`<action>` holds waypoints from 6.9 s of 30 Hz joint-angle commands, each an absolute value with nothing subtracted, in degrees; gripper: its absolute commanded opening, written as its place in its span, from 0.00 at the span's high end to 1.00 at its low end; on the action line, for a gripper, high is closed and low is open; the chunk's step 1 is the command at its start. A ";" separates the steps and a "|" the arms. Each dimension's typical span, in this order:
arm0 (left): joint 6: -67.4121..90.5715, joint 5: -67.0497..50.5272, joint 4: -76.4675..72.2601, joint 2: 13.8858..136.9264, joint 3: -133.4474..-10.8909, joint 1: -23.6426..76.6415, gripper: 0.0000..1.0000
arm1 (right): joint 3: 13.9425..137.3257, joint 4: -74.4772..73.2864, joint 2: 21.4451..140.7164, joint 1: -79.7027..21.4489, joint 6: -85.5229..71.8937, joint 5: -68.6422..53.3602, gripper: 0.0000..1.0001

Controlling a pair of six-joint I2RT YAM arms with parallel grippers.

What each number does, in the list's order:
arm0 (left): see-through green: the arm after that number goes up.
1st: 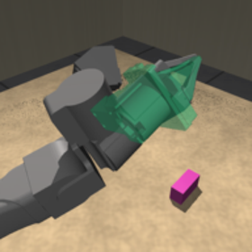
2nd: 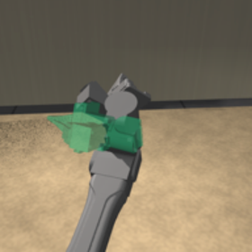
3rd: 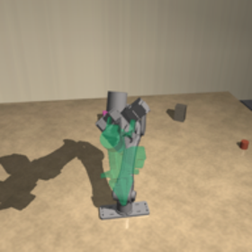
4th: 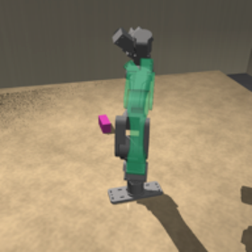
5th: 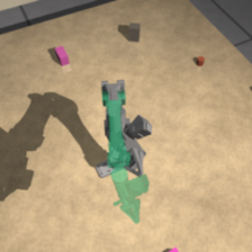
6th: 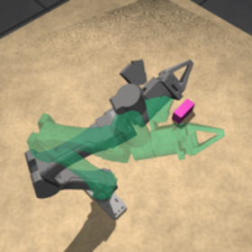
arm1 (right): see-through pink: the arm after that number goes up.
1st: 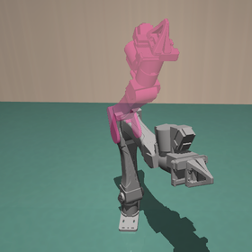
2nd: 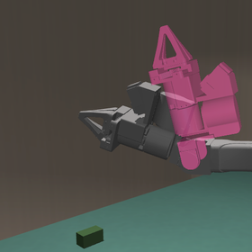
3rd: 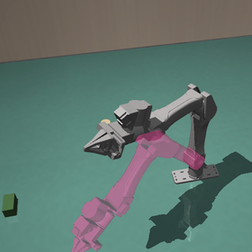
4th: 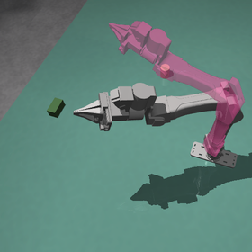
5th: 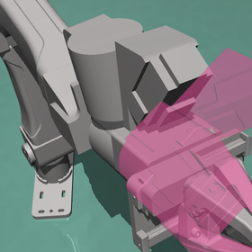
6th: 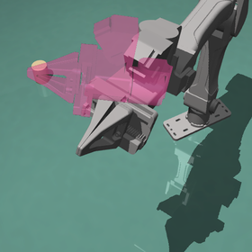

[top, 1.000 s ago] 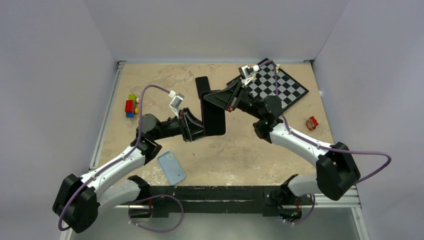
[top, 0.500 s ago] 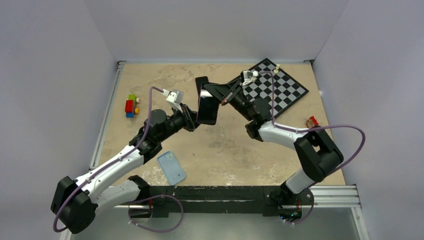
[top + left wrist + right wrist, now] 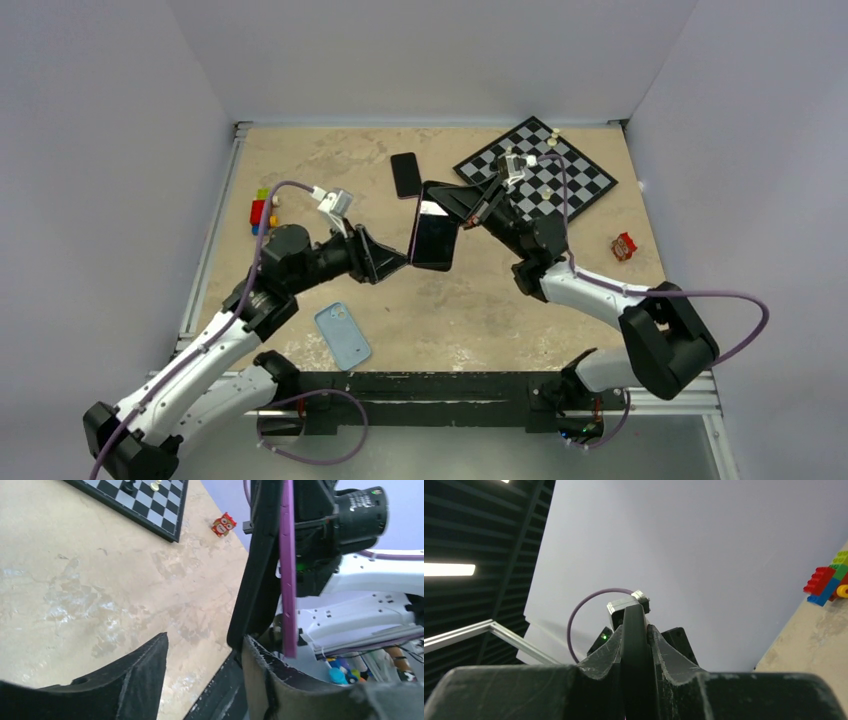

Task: Take the phone out of the phone case
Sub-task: Remove the phone case from the phone, then place the phone at the center of the board.

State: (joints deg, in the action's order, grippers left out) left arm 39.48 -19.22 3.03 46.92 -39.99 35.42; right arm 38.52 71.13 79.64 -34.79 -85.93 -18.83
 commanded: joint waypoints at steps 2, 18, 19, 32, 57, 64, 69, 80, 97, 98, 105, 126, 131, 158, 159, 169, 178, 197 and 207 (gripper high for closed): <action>43.70 -25.43 16.51 38.81 -41.24 33.16 0.40 | 37.17 76.98 74.98 -31.46 -91.02 -24.42 1.00; 70.39 -38.84 -20.41 40.54 -36.17 36.03 0.42 | 40.13 73.72 75.94 -31.46 -89.29 -24.26 1.00; 70.22 -38.78 -20.39 41.25 -36.39 36.47 0.45 | 40.08 73.61 75.92 -31.39 -89.25 -24.26 1.00; 68.25 -34.53 -23.88 46.76 -35.81 41.70 0.49 | 40.18 73.27 75.53 -31.51 -89.25 -24.02 1.00; 63.65 -27.06 -17.91 57.04 -47.24 42.02 0.74 | 41.97 53.60 69.67 -35.50 -77.23 -26.77 1.00; 62.84 -20.47 -16.84 52.56 -44.23 41.89 1.00 | 45.22 36.41 65.88 -35.38 -65.95 -30.73 0.70; 62.41 -19.03 -15.70 49.87 -43.87 41.64 1.00 | 46.99 29.33 62.53 -34.89 -60.69 -35.04 0.28; 69.07 -14.08 -11.77 43.42 -42.75 41.31 1.00 | 38.19 29.49 48.92 -31.38 -60.48 -32.79 0.29; 74.95 -14.50 -19.34 43.47 -40.02 41.31 1.00 | 35.70 41.72 56.71 -35.54 -64.41 -35.47 0.59; 74.97 -14.55 -19.49 43.57 -40.06 41.31 1.00 | 35.65 41.67 56.77 -35.65 -64.35 -35.43 0.59; 74.53 -14.12 -19.25 42.67 -40.17 41.31 1.00 | 34.25 39.77 54.52 -35.71 -63.56 -33.67 0.46; 74.61 -13.46 -19.31 41.99 -39.94 41.31 1.00 | 31.92 46.64 57.37 -37.10 -66.65 -34.02 0.60; 76.20 -14.91 -21.47 43.30 -39.67 41.31 1.00 | 33.18 48.92 59.46 -37.71 -68.11 -33.76 0.60; 84.08 -17.80 -26.78 38.43 -26.58 41.33 1.00 | 57.65 31.85 80.74 -32.33 -66.24 -24.80 1.00; 83.64 -17.57 -25.75 37.51 -26.10 41.32 1.00 | 57.84 31.27 81.53 -31.65 -65.88 -25.54 1.00; 68.82 -18.37 -7.57 37.27 -27.62 31.07 1.00 | 45.09 7.91 69.90 -30.00 -51.19 -17.06 1.00; 42.68 -2.05 11.61 65.48 -48.16 26.27 1.00 | 39.80 -12.81 45.05 -29.91 -45.61 -6.56 1.00; 38.76 -23.29 15.46 113.90 -83.06 10.21 1.00 | 45.08 -24.57 29.21 -29.93 -46.02 -8.72 1.00; 39.40 -25.15 23.14 126.06 -96.02 9.93 1.00 | 43.10 -25.35 26.24 -29.92 -47.47 -8.97 1.00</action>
State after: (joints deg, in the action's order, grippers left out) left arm 39.42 -22.98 21.23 124.46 -91.92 10.39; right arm 42.26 -26.44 27.27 -29.95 -46.68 -8.58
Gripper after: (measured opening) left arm 0.145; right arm 0.132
